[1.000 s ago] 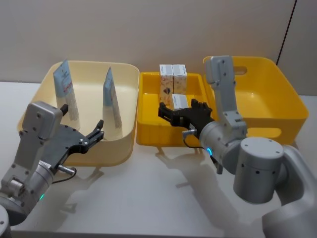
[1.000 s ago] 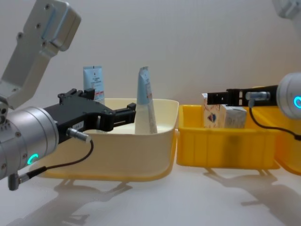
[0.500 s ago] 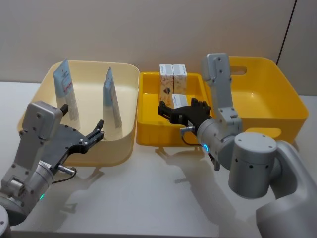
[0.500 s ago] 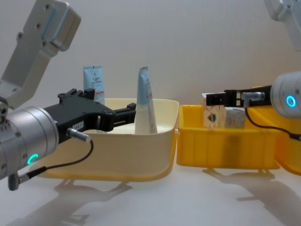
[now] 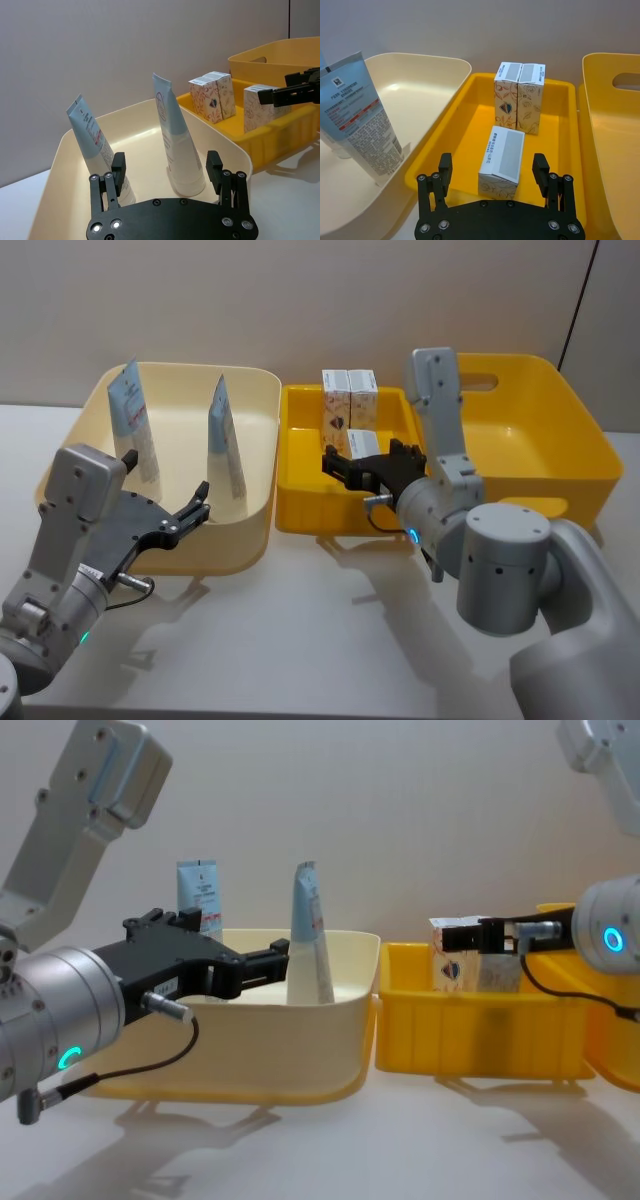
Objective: Bimanual collaborative sorting of washing and personal care products
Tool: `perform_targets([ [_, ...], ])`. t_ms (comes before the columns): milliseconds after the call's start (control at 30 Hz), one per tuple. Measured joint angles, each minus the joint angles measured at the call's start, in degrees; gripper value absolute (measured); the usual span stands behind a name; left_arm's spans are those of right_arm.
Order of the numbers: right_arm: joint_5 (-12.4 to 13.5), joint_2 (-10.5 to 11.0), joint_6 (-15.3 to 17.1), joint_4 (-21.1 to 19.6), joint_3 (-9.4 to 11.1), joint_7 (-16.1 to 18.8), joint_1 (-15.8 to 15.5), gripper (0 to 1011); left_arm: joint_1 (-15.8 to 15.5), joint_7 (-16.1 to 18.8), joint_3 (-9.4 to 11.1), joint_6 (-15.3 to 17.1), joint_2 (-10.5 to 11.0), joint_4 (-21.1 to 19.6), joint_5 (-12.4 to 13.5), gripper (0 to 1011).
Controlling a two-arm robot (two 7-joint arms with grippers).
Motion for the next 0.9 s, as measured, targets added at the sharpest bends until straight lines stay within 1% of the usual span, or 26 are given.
perform_targets([
  [400, -0.72, -1.31, -0.04, 3.25, 0.62, -0.77, 2.13, 1001, 0.00, 0.00, 0.00, 0.00, 0.00, 0.00, 0.00, 1003],
  [600, -0.78, -2.16, -0.04, 5.31, 1.34, -0.98, 3.25, 1001, 0.00, 0.00, 0.00, 0.00, 0.00, 0.00, 0.00, 1003],
  [900, -0.78, -2.74, -0.04, 6.71, 1.89, -1.14, 4.01, 1001, 0.00, 0.00, 0.00, 0.00, 0.00, 0.00, 0.00, 1003],
])
